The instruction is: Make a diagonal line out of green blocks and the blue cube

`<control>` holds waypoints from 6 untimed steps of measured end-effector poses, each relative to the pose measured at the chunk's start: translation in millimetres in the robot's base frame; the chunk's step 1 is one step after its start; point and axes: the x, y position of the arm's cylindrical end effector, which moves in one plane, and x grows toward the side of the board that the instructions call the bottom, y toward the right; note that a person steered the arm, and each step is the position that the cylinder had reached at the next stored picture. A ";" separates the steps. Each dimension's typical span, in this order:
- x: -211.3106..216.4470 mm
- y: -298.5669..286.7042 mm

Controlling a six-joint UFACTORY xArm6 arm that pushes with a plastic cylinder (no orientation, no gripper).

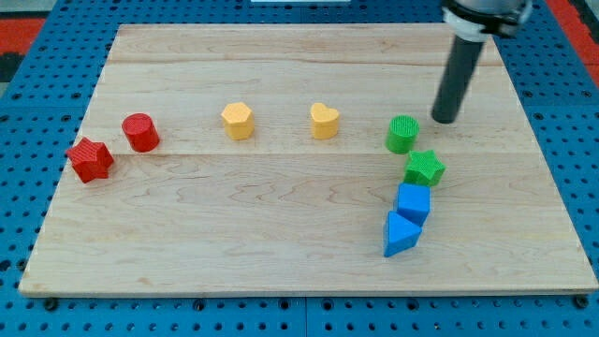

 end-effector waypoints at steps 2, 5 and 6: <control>26.2 -29.7; 25.9 -14.9; 52.7 21.0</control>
